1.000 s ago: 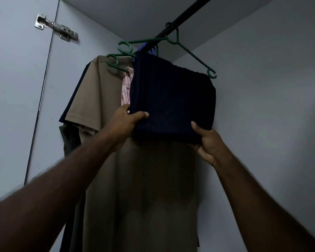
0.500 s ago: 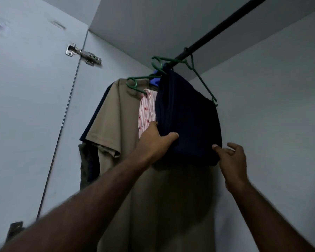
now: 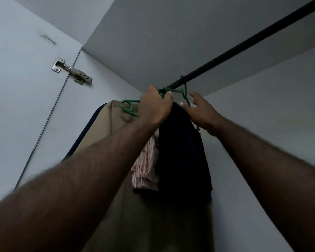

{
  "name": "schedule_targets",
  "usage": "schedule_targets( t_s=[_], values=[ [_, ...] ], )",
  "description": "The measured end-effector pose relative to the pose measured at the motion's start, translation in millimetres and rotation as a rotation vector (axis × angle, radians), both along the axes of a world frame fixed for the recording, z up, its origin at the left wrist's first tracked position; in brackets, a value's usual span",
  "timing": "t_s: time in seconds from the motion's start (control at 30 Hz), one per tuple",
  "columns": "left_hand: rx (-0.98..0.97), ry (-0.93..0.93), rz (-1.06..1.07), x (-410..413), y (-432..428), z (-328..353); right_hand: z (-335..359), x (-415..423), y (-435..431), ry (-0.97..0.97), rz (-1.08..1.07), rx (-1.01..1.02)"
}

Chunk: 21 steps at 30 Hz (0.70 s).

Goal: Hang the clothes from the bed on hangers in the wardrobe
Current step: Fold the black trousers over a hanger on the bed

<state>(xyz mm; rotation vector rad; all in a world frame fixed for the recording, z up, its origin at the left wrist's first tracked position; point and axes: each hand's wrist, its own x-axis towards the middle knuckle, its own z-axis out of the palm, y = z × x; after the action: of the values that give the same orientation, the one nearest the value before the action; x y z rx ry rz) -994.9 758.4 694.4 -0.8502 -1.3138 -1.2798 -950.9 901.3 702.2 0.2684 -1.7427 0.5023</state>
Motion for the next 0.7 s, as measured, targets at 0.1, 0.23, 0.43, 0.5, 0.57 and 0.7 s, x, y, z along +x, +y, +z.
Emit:
schedule_targets(
  t_s=[0.1, 0.23, 0.43, 0.5, 0.57, 0.7],
  values=[
    [-0.012, 0.068, 0.120, -13, -10, 25, 22, -3, 5, -0.100, 0.001, 0.021],
    [-0.060, 0.042, 0.107, -37, -22, 34, 37, -21, 9, -0.193, -0.029, 0.044],
    [-0.039, -0.204, -0.291, -63, -39, 40, 48, -56, -6, -0.225, -0.088, 0.079],
    [-0.019, -0.249, -0.293, -72, -46, 44, 48, -62, -14, -0.221, -0.045, 0.128],
    [-0.022, -0.258, -0.267, -80, -51, 46, 48, -69, -21, -0.229, 0.025, 0.185],
    [-0.024, -0.259, -0.287, -91, -57, 46, 44, -89, -25, -0.211, 0.096, 0.213]
  ],
)
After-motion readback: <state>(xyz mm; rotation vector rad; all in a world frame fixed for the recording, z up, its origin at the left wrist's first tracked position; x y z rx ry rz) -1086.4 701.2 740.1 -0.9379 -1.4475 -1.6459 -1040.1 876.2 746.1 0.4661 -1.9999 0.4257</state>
